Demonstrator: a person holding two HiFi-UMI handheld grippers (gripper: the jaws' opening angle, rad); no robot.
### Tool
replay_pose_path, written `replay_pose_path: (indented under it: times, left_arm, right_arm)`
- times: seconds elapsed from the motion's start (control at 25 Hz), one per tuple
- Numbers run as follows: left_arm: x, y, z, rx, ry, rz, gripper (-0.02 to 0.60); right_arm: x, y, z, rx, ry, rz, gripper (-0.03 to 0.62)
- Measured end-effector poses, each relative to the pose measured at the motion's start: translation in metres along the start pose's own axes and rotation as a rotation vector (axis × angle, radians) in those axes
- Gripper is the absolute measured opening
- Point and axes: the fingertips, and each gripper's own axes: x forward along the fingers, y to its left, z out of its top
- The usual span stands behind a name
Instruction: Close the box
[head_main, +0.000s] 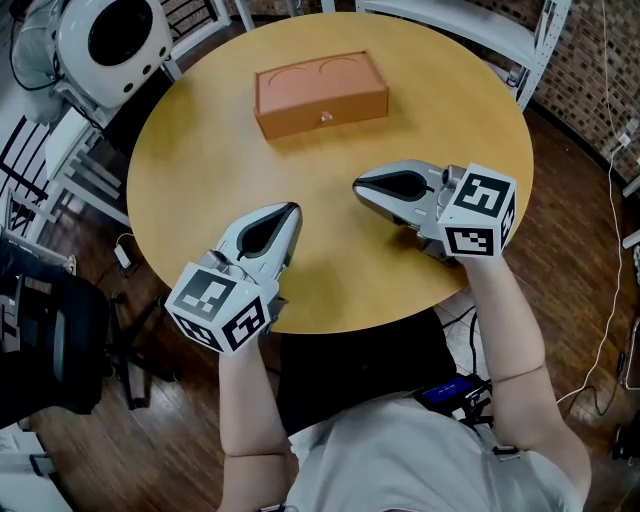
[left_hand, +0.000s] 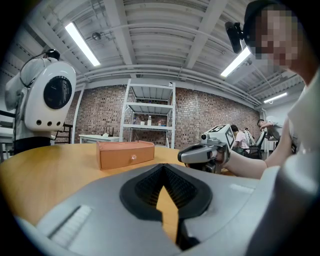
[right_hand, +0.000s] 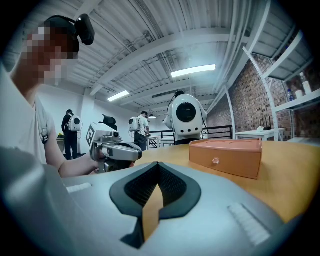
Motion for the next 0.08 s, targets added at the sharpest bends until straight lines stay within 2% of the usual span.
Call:
replay_pose_path:
  times: [0.08]
  left_arm:
    - [-0.0051,0.0002,-0.0044,0.002,0.000,-0.001,0.000]
  right_arm:
    - [0.0032,0.0047,-0.0037,-0.001,-0.001,-0.001,0.000]
